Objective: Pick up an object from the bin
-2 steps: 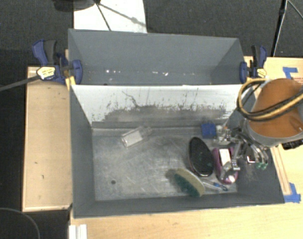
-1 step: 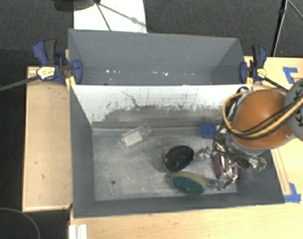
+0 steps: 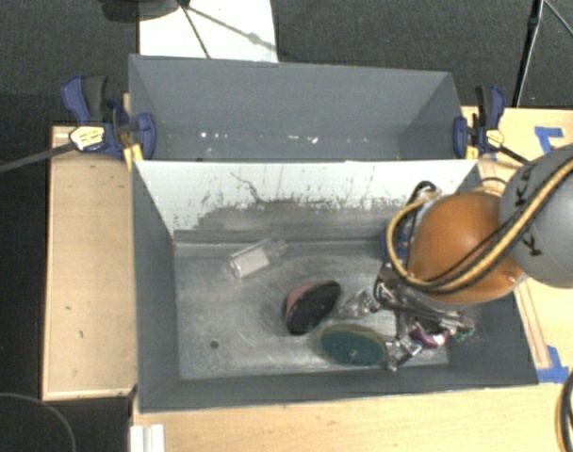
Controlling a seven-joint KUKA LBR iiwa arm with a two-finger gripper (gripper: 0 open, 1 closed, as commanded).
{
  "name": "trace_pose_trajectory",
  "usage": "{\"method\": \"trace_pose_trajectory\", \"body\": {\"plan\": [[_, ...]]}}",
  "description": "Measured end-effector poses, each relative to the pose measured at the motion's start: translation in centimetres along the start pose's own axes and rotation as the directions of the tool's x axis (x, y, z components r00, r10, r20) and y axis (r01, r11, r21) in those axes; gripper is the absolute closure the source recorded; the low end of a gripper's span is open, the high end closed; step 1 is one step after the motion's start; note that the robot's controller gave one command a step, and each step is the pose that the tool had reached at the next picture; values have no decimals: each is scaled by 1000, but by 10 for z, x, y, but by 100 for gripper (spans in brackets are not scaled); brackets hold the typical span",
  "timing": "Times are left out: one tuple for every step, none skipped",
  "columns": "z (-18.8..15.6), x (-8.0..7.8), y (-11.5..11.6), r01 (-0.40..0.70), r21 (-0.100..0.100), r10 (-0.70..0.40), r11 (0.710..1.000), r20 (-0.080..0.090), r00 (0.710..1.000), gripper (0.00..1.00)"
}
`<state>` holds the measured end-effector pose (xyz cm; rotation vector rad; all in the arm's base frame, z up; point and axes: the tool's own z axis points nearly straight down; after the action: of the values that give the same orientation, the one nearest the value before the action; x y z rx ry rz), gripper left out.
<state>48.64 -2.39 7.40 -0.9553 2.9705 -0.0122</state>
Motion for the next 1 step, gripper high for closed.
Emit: {"method": "trace_pose_trajectory", "body": {"plan": [[-1,0,0,-4,-3,4,1000,2,1000,100]]}}
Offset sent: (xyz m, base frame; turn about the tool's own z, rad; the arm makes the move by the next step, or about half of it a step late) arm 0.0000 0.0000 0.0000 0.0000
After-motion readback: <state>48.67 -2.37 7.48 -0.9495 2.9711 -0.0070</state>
